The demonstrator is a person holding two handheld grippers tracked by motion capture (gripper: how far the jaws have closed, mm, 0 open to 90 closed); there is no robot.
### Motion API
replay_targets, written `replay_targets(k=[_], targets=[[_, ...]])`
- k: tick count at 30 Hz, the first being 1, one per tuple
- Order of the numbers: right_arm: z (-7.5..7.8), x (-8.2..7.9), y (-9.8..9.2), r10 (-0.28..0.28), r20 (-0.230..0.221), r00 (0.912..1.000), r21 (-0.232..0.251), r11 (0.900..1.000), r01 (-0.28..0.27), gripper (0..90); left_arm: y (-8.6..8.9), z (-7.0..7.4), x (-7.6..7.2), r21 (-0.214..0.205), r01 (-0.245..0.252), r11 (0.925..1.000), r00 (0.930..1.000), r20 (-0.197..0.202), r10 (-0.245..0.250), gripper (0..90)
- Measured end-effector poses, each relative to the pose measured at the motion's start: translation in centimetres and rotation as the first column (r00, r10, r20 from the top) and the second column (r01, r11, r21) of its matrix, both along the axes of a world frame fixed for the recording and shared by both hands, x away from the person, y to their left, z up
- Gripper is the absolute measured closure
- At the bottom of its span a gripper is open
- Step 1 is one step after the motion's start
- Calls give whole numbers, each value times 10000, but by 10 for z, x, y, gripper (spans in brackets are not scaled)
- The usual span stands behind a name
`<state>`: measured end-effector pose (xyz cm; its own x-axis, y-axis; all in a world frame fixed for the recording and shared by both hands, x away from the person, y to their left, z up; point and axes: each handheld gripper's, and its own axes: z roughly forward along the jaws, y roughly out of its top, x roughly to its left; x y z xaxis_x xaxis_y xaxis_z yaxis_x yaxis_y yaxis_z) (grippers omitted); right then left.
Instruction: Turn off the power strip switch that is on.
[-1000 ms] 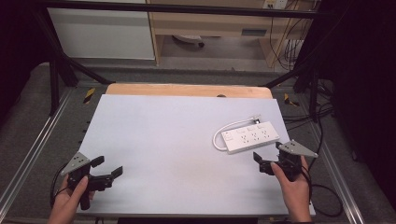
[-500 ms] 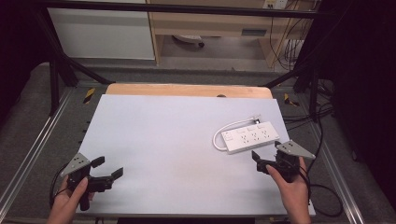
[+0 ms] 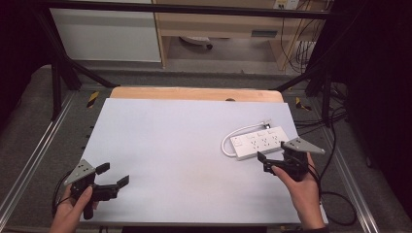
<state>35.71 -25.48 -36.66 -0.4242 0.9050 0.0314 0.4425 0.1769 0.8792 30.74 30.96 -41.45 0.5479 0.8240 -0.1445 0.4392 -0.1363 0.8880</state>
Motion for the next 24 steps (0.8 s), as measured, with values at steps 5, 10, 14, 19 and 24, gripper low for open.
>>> replay_targets(k=[5,10,14,19,24], targets=[[11,13,3,8,-292,9996,-151,9999,-13,56,2,0,1,-21,-17,10000,10000,-60,17,71],[23,24,7,261,-240,9994,-167,9995,-265,58,6,0,0,-87,-160,9998,9999,-66,159,70],[29,28,6,311,-137,9994,-49,9995,-312,58,6,-1,1,-66,-191,9998,9997,-123,190,70],[34,36,6,383,-134,9992,-118,9992,-384,57,4,-2,1,16,-150,9999,9997,-182,150,70],[33,45,5,316,-229,9992,66,9995,-314,106,5,-2,0,27,-145,9999,9997,-171,146,70]])
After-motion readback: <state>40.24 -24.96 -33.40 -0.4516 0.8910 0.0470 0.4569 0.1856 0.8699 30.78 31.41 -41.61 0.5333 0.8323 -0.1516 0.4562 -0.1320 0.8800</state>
